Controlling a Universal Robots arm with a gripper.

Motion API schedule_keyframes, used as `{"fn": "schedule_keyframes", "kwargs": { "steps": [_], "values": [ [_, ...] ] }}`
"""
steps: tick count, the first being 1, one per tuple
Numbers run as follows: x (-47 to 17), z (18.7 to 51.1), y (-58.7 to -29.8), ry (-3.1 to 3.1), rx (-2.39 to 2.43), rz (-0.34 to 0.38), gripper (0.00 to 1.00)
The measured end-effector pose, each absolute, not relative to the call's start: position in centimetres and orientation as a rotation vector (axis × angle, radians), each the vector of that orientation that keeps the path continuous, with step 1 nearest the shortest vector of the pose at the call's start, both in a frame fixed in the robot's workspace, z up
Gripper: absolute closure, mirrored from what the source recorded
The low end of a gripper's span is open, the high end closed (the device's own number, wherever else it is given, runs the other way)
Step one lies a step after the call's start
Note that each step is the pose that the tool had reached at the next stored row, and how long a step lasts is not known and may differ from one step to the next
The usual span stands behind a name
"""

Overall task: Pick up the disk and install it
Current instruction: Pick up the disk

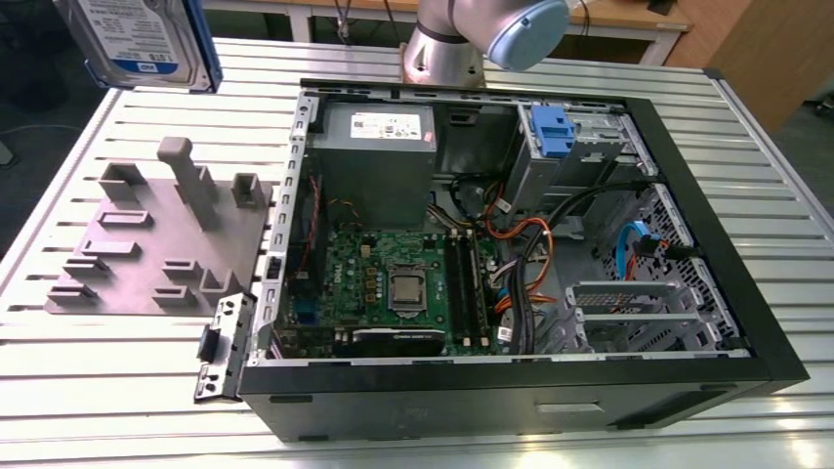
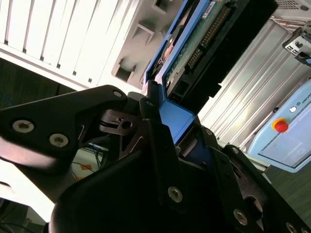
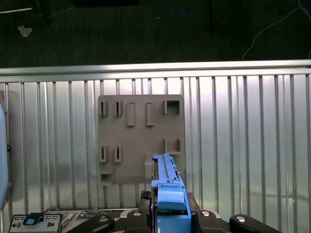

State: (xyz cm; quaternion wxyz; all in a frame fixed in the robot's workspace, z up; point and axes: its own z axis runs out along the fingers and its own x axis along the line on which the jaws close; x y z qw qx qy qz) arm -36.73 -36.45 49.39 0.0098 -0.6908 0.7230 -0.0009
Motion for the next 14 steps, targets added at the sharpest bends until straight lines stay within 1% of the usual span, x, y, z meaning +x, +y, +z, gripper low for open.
{"fn": "schedule_keyframes", "kwargs": {
  "steps": [14],
  "values": [
    [-35.0, 49.4, -36.5, 2.257, -2.157, -0.003, 0.63]
  ]
}}
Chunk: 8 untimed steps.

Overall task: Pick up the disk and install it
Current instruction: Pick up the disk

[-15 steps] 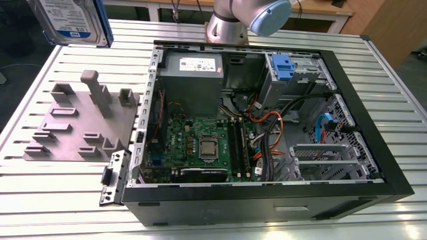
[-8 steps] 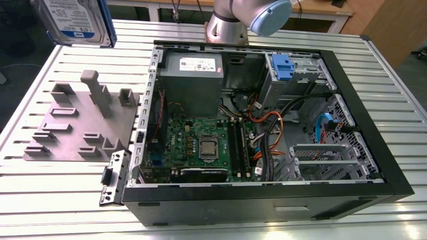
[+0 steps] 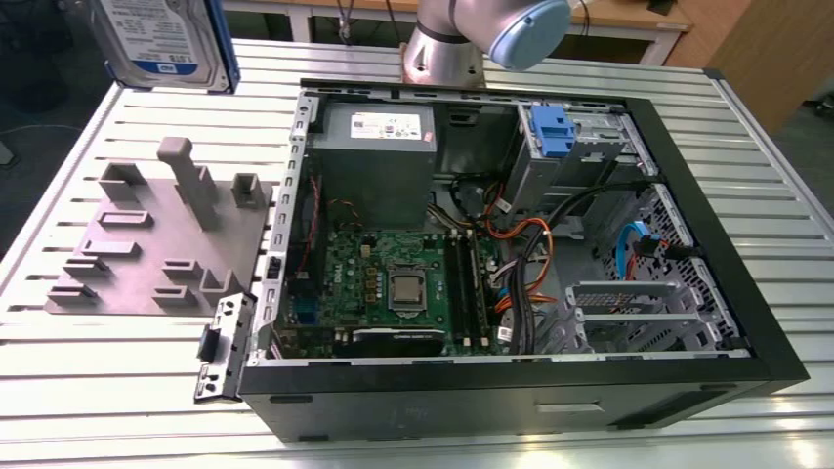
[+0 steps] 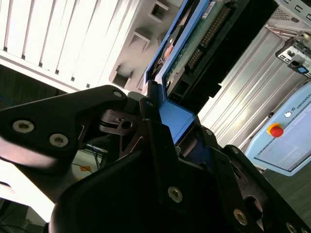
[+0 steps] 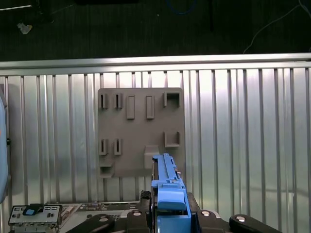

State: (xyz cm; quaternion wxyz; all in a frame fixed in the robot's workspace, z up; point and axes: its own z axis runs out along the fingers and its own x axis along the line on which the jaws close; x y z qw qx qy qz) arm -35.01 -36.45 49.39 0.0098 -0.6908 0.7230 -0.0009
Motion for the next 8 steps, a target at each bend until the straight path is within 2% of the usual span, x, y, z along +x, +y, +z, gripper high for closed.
{"fn": "schedule_keyframes", "kwargs": {
  "steps": [8],
  "values": [
    [-34.57, 49.40, -36.45, 2.257, -2.157, -0.003, 0.63]
  ]
}}
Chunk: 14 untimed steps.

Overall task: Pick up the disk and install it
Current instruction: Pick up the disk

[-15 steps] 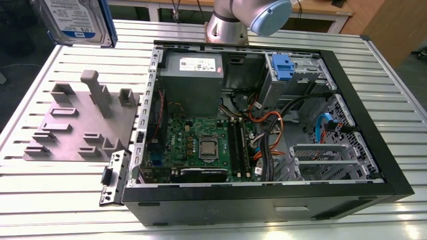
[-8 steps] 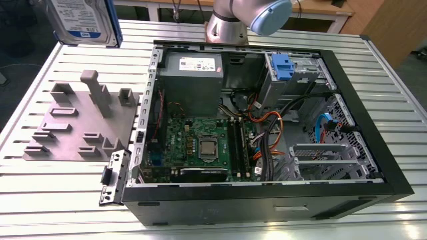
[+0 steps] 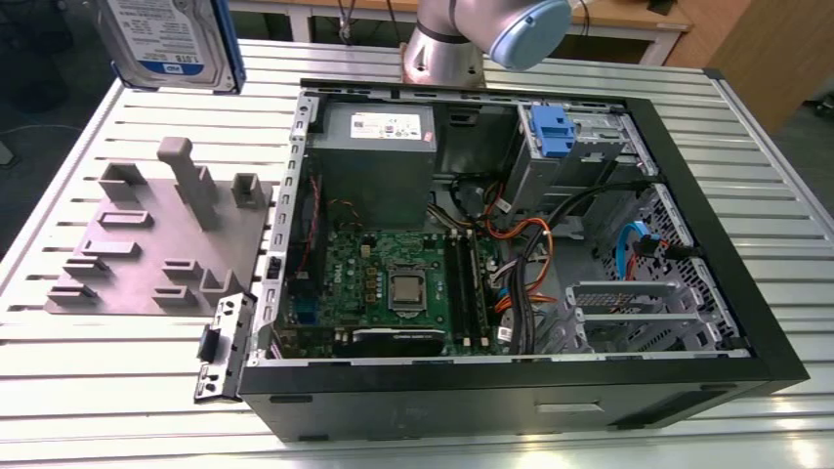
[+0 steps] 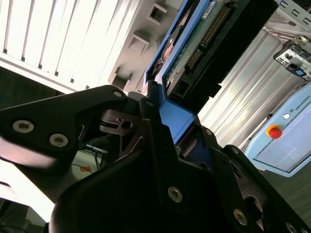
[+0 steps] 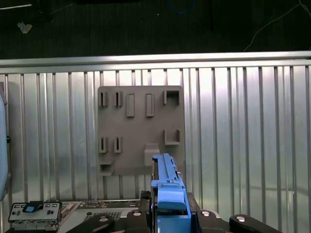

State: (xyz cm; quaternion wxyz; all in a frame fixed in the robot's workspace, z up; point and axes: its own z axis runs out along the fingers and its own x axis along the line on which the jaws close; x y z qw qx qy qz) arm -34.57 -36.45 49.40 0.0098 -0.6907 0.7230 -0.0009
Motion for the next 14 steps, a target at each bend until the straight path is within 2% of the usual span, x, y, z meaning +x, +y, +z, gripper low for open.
{"fn": "schedule_keyframes", "kwargs": {
  "steps": [14],
  "values": [
    [-34.40, 49.39, -36.65, 2.257, -2.157, -0.003, 0.63]
  ]
}}
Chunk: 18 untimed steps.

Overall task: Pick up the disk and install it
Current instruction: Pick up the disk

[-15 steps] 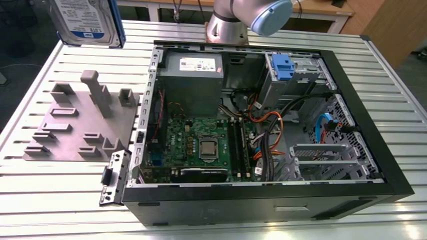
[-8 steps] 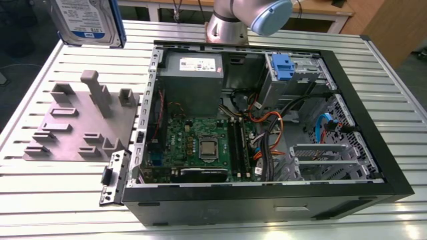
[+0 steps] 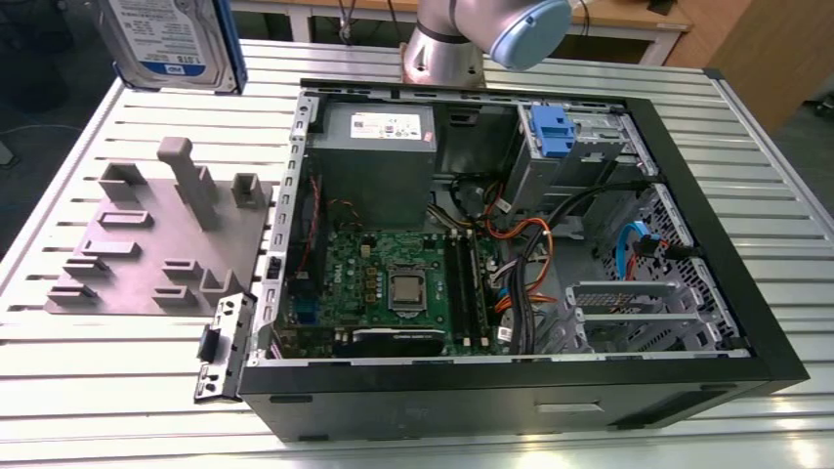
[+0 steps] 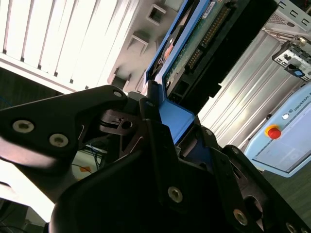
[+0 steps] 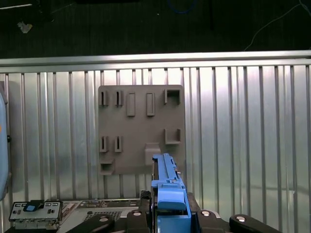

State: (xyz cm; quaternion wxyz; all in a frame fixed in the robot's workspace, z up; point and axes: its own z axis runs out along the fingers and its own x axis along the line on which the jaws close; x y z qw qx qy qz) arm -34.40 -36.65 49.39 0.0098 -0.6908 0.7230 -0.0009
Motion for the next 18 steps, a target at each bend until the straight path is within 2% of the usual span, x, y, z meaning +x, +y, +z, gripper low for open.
{"fn": "schedule_keyframes", "kwargs": {
  "steps": [8, 18],
  "values": [
    [-34.2, 49.4, -38.7, 2.259, -2.158, -0.006, 0.63],
    [-31.2, 49.3, -39.1, 2.259, -2.158, -0.006, 0.63]
  ]
}}
